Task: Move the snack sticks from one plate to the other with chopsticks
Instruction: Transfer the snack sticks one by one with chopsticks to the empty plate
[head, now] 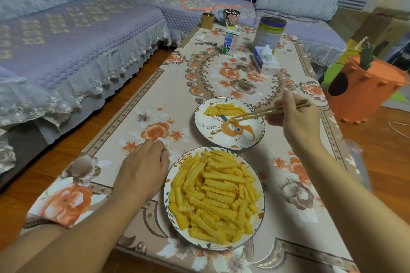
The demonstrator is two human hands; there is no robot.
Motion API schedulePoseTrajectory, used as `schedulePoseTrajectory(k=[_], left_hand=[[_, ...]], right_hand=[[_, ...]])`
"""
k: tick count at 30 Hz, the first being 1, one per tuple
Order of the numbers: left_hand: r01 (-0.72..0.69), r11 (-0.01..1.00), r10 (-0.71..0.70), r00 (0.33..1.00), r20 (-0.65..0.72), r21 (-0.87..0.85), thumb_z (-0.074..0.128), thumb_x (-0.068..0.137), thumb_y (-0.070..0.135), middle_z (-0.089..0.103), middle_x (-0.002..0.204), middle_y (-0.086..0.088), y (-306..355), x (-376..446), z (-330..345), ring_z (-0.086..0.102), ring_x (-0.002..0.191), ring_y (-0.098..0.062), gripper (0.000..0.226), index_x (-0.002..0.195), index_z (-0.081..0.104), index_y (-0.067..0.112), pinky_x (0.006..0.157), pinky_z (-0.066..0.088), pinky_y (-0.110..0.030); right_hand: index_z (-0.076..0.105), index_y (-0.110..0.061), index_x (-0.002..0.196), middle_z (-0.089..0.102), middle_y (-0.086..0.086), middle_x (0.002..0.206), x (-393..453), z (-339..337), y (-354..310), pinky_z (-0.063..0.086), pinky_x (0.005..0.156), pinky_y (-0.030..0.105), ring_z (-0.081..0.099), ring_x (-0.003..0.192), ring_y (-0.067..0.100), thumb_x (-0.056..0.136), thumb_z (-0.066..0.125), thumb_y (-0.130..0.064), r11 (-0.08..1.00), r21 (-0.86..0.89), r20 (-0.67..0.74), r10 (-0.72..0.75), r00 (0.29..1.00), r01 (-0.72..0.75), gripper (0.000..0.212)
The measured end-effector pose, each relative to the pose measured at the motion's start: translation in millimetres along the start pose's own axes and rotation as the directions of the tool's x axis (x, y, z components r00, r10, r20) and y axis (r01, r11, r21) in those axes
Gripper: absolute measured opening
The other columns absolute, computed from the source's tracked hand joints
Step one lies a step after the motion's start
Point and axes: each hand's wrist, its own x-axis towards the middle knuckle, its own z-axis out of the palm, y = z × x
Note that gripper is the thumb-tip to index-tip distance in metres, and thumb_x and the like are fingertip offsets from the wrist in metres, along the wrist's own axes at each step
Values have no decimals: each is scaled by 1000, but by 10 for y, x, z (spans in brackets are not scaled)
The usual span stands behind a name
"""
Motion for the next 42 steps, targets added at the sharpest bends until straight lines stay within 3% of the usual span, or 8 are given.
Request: schedulePoseTrajectory(k=[6, 9, 13, 23, 30, 34, 38, 42], left_hand=[[-4, 1000, 4, 1000, -3, 7, 45, 103, 33, 57, 100, 4, -12, 3, 10, 56, 90, -22, 17, 106, 60, 25, 71, 48, -39], [-8, 1000, 8, 1000, -3, 14, 44, 104, 33, 56, 100, 4, -4, -3, 2, 56, 90, -22, 17, 105, 59, 25, 71, 48, -39], [-1, 1000, 1, 1000, 10, 20, 41, 104, 34, 56, 99, 4, 6, -9, -8, 56, 90, -22, 19, 105, 59, 26, 72, 49, -40], [4, 1000, -4, 1000, 7, 2, 43, 103, 29, 57, 97, 5, 41, -13, -26, 57, 90, -23, 18, 100, 60, 26, 72, 48, -39], [-6, 1000, 6, 1000, -12, 0, 45, 103, 30, 59, 97, 4, 38, -1, -7, 57, 88, -22, 18, 100, 62, 24, 70, 46, -38], [-9, 1000, 9, 1000, -3, -8, 44, 102, 31, 58, 98, 5, 15, -2, -2, 56, 87, -21, 17, 100, 60, 26, 70, 47, -38], [-14, 1000, 14, 1000, -17, -13, 46, 102, 30, 58, 97, 5, 7, 4, 4, 56, 86, -21, 15, 99, 60, 26, 69, 48, -38], [-14, 1000, 14, 1000, -14, 2, 45, 102, 31, 57, 96, 4, 0, 2, 4, 56, 86, -22, 14, 101, 59, 26, 68, 47, -38]], right_hand=[[62, -5, 81, 70, 7, 58, -224, -251, -171, 64, 59, 43, 71, 54, 27, 110, 43, -33, 999, 49, -63, 0, 998, 3, 45], [59, -6, 80, 69, 4, 56, -386, -474, -356, 64, 57, 39, 70, 52, 25, 110, 41, -36, 986, 167, -88, 44, 995, -29, 46], [58, -4, 83, 67, 6, 56, -628, -760, -449, 62, 52, 33, 69, 50, 24, 109, 41, -39, 963, 251, -14, 99, 995, -92, 46], [60, 1, 85, 68, 17, 58, -824, -799, -357, 63, 54, 37, 70, 52, 30, 109, 41, -38, 976, 168, -20, 143, 990, -137, 50], [60, -5, 84, 65, 15, 67, -652, -958, -291, 62, 54, 32, 69, 52, 24, 110, 44, -33, 976, 217, -188, 67, 980, -25, 41], [65, -7, 85, 71, 14, 70, -514, -712, -101, 64, 61, 35, 73, 59, 28, 109, 48, -29, 985, 172, -178, 61, 982, -29, 37], [69, -9, 91, 74, 13, 79, -245, -328, -49, 65, 68, 40, 75, 71, 30, 108, 50, -28, 997, 28, -125, -74, 989, 78, 32], [70, -13, 90, 73, 11, 80, -36, -40, 74, 64, 69, 46, 74, 69, 25, 107, 53, -31, 991, -60, -115, -125, 985, 119, 30]])
